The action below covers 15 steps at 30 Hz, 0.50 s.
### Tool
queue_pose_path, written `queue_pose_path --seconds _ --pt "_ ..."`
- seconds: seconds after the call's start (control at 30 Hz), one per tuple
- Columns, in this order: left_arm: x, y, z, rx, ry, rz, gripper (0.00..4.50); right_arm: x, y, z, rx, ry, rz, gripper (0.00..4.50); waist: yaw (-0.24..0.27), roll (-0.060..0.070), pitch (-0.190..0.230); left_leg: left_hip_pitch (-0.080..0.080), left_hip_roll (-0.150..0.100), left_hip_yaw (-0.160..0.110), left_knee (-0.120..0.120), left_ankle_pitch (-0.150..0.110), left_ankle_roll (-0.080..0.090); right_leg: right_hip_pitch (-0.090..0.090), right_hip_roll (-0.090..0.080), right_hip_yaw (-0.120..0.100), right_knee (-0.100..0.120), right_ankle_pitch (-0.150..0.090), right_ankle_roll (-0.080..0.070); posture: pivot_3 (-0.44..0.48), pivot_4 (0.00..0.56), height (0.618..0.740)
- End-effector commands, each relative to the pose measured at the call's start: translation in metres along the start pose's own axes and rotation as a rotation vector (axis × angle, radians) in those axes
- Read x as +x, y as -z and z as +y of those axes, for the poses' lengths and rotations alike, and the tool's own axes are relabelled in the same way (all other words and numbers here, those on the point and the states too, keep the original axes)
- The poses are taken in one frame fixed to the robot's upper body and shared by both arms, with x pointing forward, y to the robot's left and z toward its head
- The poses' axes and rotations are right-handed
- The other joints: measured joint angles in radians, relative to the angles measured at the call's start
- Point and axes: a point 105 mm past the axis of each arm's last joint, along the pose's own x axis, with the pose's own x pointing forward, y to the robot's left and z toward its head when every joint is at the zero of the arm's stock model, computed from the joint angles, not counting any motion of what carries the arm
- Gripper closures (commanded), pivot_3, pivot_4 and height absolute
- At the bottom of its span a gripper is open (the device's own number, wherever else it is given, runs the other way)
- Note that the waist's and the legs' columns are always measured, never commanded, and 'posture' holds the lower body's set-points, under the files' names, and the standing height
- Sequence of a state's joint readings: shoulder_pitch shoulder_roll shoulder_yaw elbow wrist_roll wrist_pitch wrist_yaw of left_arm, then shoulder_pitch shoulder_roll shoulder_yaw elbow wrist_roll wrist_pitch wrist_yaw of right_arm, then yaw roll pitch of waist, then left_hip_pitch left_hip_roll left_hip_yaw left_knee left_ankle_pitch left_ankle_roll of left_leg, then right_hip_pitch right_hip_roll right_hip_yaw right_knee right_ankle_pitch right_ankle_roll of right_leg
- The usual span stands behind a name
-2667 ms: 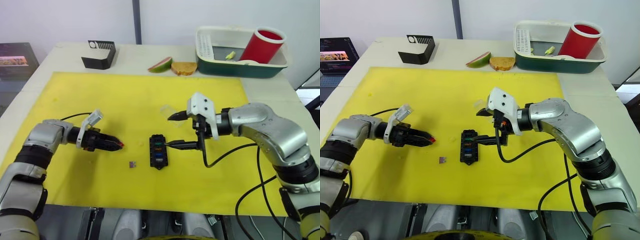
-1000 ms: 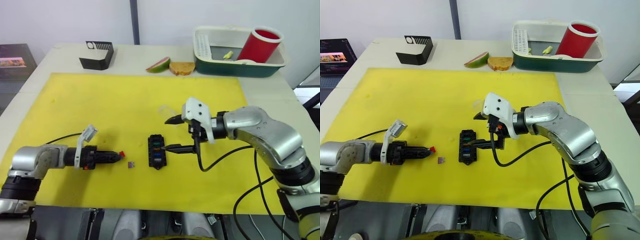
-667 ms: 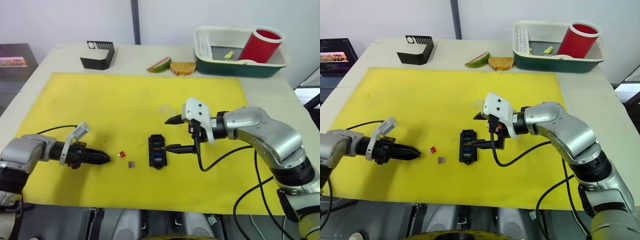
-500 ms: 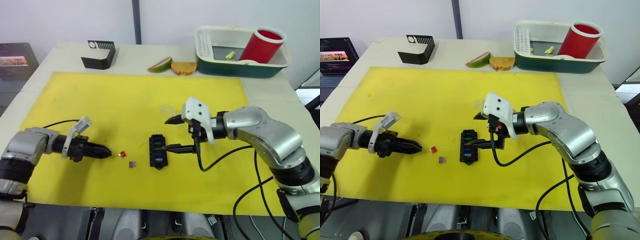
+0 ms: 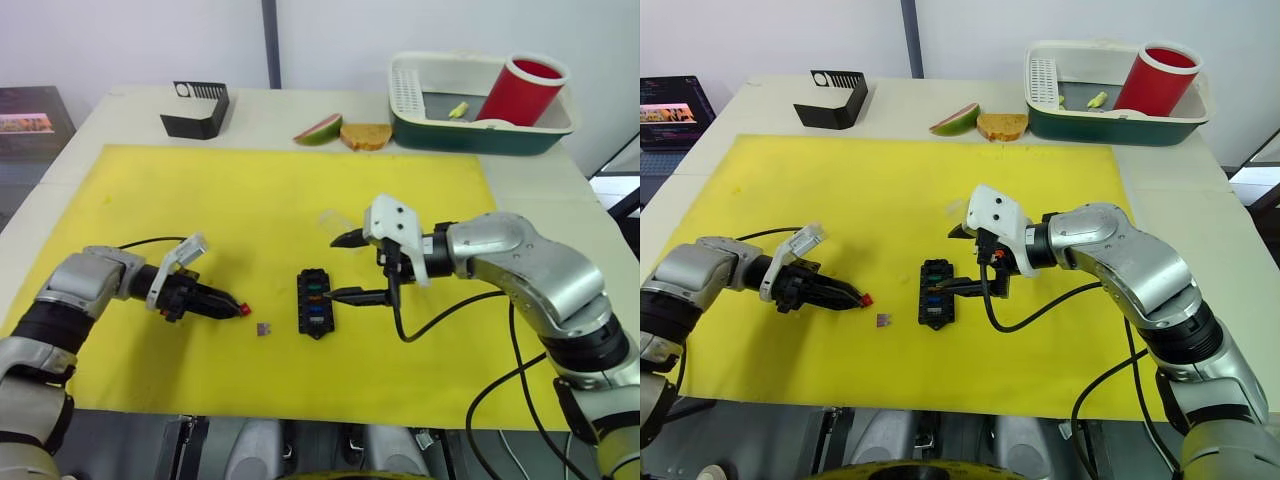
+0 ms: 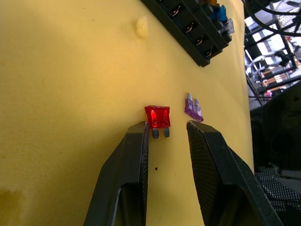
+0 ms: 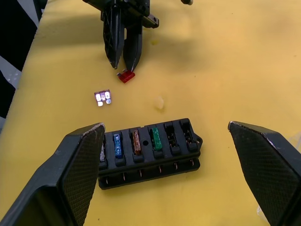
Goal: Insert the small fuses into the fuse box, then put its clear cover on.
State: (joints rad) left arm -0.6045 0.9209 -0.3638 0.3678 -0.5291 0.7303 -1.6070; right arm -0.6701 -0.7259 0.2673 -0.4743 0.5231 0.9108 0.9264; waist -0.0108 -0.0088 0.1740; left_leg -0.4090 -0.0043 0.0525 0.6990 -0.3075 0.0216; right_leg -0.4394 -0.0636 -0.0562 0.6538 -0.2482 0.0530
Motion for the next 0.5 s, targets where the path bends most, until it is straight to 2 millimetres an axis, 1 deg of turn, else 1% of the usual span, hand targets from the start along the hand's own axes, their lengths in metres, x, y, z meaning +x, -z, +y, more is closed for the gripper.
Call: queue_pose_path --seconds 0.03,0.07,0.5 --pt "0.0007 -0.0001 0.0016 -0.008 0.005 -0.006 3.68 -0.0017 -0.008 0.0023 -0.039 0.008 -0.016 0.0 0.0 0.0 0.0 0.0 0.0 0.0 0.0 0.0 0.0 0.0 0.0 0.0 0.0 0.0 0.0 0.0 0.15 0.74" --pt "0.0008 0.0003 0.0022 -0.011 0.005 -0.009 3.95 -0.0018 -0.0078 0.0022 -0.039 0.009 -0.016 0.0 0.0 0.0 0.0 0.0 0.0 0.0 0.0 0.0 0.0 0.0 0.0 0.0 0.0 0.0 0.0 0.0 0.15 0.74" --pt "0.0088 0.0035 0.0047 -0.045 0.018 -0.047 3.95 -0.0006 -0.0075 0.0019 -0.046 0.009 -0.012 0.0 0.002 0.0 0.0 0.0 0.0 0.0 0.0 0.0 0.0 0.0 0.001 0.0 0.0 0.0 0.0 0.0 0.15 0.74"
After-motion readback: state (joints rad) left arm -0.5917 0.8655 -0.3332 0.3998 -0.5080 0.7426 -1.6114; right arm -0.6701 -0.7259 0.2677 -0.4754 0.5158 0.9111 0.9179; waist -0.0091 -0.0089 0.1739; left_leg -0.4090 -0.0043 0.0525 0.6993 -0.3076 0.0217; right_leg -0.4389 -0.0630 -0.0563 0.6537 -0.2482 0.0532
